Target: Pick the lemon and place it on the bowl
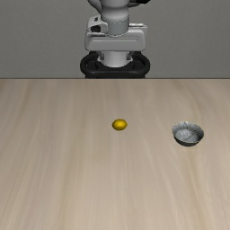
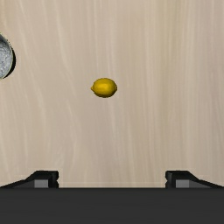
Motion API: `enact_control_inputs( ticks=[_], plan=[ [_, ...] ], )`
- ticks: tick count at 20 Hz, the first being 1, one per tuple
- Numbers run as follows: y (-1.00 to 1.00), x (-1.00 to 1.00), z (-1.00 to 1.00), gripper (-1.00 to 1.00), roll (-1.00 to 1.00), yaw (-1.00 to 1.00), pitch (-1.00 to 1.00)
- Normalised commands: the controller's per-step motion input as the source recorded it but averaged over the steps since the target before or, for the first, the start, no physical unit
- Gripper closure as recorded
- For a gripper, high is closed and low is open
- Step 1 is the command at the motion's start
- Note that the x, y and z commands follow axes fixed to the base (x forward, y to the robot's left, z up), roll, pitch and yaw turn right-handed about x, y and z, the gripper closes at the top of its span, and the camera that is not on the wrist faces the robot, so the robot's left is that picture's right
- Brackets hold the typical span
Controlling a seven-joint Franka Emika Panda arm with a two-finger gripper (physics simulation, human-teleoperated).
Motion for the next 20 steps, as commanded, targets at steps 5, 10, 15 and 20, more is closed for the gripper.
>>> enact_control_inputs(
  ticks=[5, 10, 15, 20],
  plan=[
    [0.00, 1.00, 0.00, -1.00, 0.00, 0.00, 0.00],
    [0.20, 0.40, -0.40, -1.00, 0.00, 0.00, 0.00],
    [0.00, 0.00, -1.00, -1.00, 0.00, 0.00, 0.00],
    [0.00, 0.00, -1.00, -1.00, 0.00, 0.00, 0.00]
  ],
)
